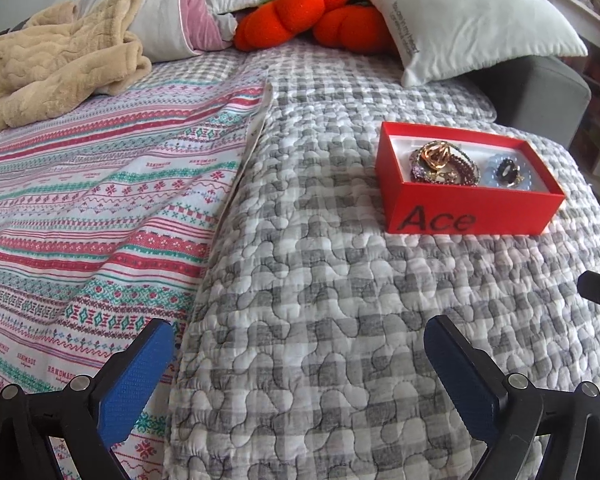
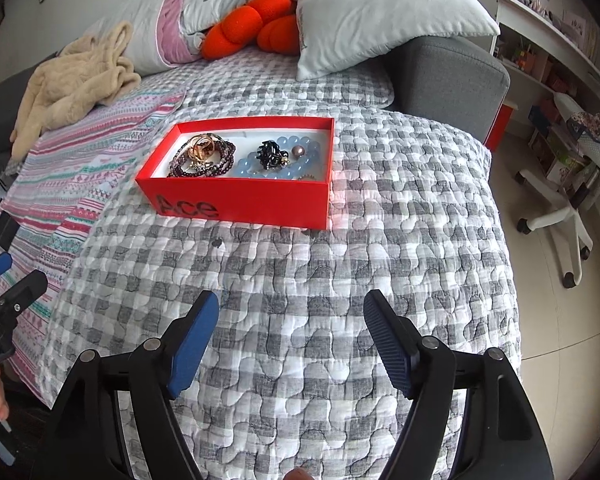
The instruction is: Organize jewelry
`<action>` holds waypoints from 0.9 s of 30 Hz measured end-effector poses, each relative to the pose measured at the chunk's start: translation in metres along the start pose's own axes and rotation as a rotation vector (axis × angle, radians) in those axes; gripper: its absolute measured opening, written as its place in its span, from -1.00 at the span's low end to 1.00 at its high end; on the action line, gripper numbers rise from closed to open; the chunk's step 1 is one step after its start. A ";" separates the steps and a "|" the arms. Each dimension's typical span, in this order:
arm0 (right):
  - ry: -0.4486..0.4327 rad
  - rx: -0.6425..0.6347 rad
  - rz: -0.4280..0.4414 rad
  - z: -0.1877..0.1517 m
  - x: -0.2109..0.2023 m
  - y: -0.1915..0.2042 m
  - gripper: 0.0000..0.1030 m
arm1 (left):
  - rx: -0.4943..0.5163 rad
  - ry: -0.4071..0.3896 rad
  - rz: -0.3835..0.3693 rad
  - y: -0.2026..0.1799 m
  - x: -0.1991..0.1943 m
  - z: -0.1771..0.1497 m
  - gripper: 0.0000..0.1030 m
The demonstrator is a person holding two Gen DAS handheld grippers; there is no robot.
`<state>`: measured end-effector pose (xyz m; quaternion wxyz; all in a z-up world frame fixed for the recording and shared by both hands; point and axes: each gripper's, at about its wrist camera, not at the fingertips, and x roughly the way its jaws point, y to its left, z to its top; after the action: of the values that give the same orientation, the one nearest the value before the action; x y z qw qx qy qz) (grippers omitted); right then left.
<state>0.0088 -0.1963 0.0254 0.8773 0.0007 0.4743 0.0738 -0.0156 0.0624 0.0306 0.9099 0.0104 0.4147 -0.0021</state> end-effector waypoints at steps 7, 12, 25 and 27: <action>-0.003 -0.012 -0.008 0.000 0.000 0.009 0.54 | -0.003 0.007 -0.008 -0.007 0.002 0.001 0.99; -0.001 -0.015 0.002 0.001 0.000 0.013 0.55 | -0.008 0.009 -0.012 -0.012 0.003 0.002 0.99; -0.007 -0.001 -0.002 0.002 -0.003 0.011 0.55 | -0.006 0.017 -0.010 -0.021 0.006 0.004 0.99; -0.008 -0.002 -0.006 0.002 -0.003 0.010 0.55 | -0.006 0.016 -0.011 -0.022 0.006 0.004 0.99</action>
<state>0.0072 -0.1864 0.0295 0.8795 -0.0012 0.4706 0.0715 -0.0089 0.0406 0.0287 0.9065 0.0055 0.4221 -0.0058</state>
